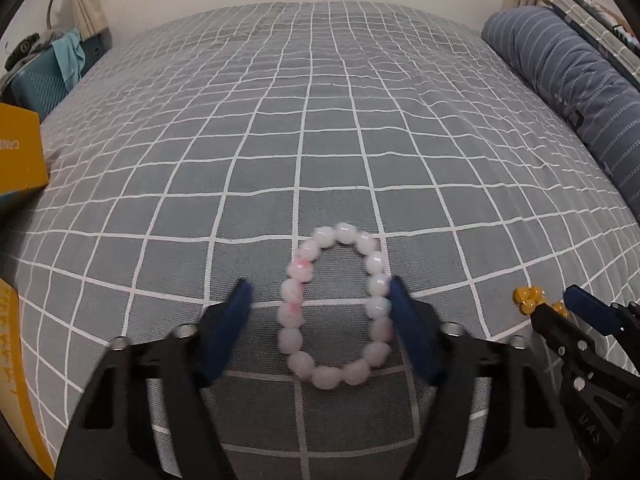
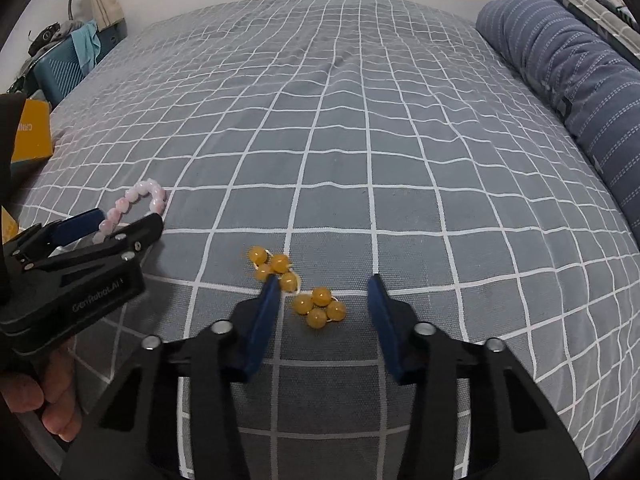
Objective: Organize jewelry
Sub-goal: 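Grasp the pink-white bead bracelet with left tool while right tool grasps amber bead bracelet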
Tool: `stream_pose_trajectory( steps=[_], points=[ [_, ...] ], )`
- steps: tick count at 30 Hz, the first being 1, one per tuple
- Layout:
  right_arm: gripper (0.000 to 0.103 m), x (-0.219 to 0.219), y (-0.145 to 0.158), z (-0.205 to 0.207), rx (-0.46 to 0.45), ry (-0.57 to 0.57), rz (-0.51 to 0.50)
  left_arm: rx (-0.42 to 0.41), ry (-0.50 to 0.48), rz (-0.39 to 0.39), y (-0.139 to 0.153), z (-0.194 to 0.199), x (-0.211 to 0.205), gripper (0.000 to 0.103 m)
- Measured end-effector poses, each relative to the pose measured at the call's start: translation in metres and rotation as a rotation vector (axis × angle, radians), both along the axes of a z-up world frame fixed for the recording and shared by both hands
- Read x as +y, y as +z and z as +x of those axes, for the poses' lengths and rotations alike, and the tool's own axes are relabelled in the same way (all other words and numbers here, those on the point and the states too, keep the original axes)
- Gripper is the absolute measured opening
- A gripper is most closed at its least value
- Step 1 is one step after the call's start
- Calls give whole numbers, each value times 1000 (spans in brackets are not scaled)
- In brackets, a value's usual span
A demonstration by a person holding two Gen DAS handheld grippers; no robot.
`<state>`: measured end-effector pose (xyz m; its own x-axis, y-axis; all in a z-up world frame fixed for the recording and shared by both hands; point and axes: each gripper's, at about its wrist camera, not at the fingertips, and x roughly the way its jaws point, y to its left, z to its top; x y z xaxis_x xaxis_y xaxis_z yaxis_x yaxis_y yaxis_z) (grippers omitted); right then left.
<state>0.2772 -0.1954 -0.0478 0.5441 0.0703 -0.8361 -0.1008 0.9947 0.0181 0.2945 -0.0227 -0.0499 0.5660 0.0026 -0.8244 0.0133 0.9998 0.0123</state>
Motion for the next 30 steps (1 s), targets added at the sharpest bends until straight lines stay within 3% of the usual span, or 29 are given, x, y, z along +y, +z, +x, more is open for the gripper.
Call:
stream_pose_trajectory(
  steps=[1, 2, 3, 5, 6, 30],
  points=[
    [23, 0, 0, 0, 3, -1, 6, 0, -1, 4, 1, 0, 0, 46],
    [18, 0, 0, 0, 6, -2, 6, 0, 0, 9, 2, -1, 0, 29],
    [17, -2, 0, 1, 7, -3, 7, 2, 3, 7, 3, -1, 1, 21],
    [9, -3, 2, 0, 3, -12, 19, 13, 6, -22, 6, -2, 5, 19],
    [9, -4, 3, 0, 4, -13, 23, 14, 8, -28, 7, -3, 6, 11],
    [9, -5, 36, -14, -86, -32, 39, -13, -15, -33, 42, -36, 7, 11]
  ],
)
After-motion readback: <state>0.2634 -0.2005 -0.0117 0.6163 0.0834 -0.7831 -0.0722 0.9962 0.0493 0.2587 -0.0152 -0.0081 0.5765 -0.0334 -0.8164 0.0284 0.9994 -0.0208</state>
